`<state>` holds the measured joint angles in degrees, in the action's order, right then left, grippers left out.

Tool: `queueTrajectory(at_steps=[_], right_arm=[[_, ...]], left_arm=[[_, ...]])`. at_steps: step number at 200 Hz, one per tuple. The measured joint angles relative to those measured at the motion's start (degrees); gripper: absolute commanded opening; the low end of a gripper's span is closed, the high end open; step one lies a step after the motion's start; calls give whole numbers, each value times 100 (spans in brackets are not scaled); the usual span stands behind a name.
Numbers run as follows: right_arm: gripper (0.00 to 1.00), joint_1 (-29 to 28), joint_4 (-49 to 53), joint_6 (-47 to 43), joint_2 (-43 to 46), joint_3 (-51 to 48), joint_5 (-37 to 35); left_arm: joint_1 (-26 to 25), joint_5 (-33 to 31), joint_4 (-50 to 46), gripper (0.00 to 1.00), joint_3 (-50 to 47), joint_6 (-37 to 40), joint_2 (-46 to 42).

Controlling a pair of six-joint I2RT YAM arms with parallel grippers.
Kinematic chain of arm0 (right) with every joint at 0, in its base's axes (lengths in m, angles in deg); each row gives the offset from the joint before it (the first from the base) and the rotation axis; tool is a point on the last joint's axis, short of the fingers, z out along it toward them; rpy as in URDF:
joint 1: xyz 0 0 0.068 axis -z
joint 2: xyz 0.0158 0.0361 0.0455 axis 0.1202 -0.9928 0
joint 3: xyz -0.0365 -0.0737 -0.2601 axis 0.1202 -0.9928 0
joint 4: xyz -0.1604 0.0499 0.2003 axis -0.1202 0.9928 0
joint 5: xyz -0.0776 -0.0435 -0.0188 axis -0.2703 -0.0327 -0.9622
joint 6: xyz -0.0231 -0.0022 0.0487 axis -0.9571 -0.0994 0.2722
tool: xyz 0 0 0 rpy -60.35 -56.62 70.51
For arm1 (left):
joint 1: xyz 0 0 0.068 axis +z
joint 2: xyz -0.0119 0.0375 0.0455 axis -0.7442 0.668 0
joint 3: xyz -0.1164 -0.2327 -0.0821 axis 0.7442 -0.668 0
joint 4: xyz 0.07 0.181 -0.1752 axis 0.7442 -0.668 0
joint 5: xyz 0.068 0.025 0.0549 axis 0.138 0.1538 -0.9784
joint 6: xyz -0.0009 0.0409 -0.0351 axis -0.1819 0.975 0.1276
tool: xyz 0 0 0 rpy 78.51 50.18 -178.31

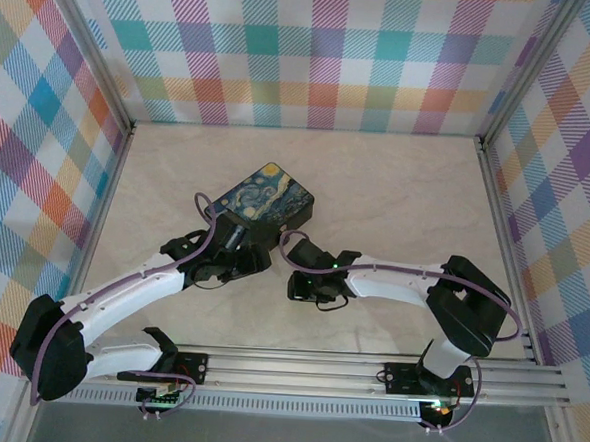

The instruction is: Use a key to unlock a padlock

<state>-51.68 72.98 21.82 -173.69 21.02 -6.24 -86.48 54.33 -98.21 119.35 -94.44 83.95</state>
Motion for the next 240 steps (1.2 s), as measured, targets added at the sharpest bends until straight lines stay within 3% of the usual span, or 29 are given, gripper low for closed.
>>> queueTrajectory(at_steps=[76, 141, 183, 240], right_arm=[[47, -70, 297, 234, 0, 70, -168], [43, -63, 317, 527, -413, 81, -232], [27, -26, 420, 662, -459, 111, -308], [15, 9, 457, 647, -398, 4, -380]], left_arm=[[0, -17, 9, 69, 0, 22, -13], [0, -22, -55, 70, 63, 72, -13], [2, -44, -151, 70, 72, 109, -122], [7, -131, -160, 70, 72, 127, -258]])
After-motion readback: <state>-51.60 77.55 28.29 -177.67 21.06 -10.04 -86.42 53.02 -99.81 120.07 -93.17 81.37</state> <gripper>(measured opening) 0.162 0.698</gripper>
